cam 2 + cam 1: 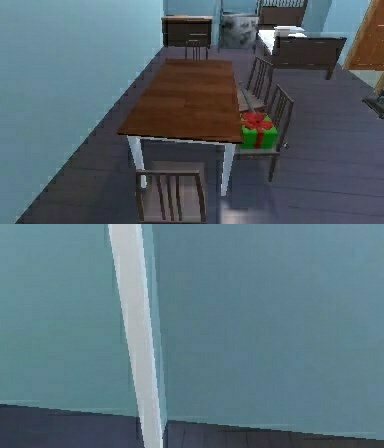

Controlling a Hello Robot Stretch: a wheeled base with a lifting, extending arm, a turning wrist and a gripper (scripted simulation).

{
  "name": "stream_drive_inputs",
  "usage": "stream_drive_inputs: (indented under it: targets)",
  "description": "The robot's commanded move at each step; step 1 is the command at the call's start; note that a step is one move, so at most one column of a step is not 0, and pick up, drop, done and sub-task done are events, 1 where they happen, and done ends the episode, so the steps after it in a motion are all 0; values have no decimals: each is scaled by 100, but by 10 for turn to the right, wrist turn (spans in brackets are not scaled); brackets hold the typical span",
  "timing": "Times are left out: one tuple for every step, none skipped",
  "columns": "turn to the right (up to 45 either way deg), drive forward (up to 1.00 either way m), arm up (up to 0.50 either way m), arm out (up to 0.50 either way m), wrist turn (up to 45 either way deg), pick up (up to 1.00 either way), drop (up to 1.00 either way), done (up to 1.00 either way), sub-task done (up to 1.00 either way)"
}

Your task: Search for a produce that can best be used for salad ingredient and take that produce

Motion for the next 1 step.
stream_drive_inputs:
  targets:
    - [60, 0, 0, 0, 0, 0, 0, 0, 0]
